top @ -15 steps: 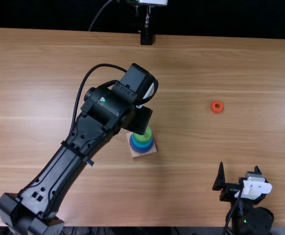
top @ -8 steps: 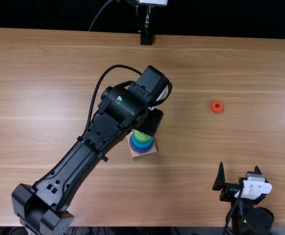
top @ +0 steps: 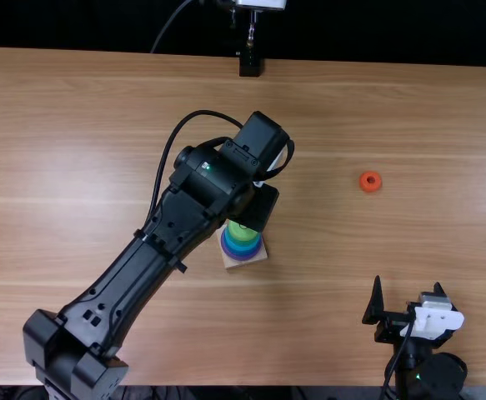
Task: Build the Hanoi tower: stack the rings onto the peg from bottom to top in this color order: purple, dark blue, light blue, dark green, light green, yellow, orange.
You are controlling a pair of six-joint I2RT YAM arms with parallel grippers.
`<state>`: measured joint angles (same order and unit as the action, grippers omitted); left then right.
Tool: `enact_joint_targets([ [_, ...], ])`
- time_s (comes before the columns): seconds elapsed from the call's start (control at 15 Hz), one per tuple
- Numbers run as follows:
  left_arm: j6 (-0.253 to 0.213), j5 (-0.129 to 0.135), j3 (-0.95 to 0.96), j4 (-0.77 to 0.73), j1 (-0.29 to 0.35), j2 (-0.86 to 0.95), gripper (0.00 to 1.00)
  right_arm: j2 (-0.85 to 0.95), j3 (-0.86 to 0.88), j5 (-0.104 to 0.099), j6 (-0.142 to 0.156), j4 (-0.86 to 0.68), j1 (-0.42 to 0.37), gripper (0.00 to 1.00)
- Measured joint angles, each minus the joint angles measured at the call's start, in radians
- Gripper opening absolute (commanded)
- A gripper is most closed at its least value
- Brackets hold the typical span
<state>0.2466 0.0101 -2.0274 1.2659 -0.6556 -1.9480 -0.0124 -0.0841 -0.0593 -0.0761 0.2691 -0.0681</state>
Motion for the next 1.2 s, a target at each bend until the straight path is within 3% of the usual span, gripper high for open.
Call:
enact_joint_targets([
  [0.67, 0.004, 0.002, 0.052, -0.005, 0.0, -0.006, 0.0, 0.0, 0.0, 0.0, 0.0, 0.0, 0.0, 1.0],
  [0.73, 0.005, 0.002, 0.052, -0.005, 0.0, -0.009, 0.25, 0.0, 0.0, 0.0, 0.0, 0.0, 0.0, 1.0],
  [0.8, 0.004, 0.002, 0.052, -0.006, 0.0, -0.018, 0.68, 0.0, 0.0, 0.0, 0.0, 0.0, 0.0, 1.0],
  [0.87, 0.004, 0.002, 0.052, -0.005, 0.0, -0.034, 1.0, 0.0, 0.0, 0.0, 0.0, 0.0, 0.0, 1.0],
  [0.93, 0.004, 0.01, 0.052, -0.004, 0.0, -0.05, 1.0, 0.0, 0.0, 0.0, 0.0, 0.0, 0.0, 1.0],
  [1.2, 0.004, 0.099, 0.052, -0.002, 0.001, -0.069, 1.0, 0.0, 0.0, -0.001, 0.0, 0.0, 0.0, 1.0],
])
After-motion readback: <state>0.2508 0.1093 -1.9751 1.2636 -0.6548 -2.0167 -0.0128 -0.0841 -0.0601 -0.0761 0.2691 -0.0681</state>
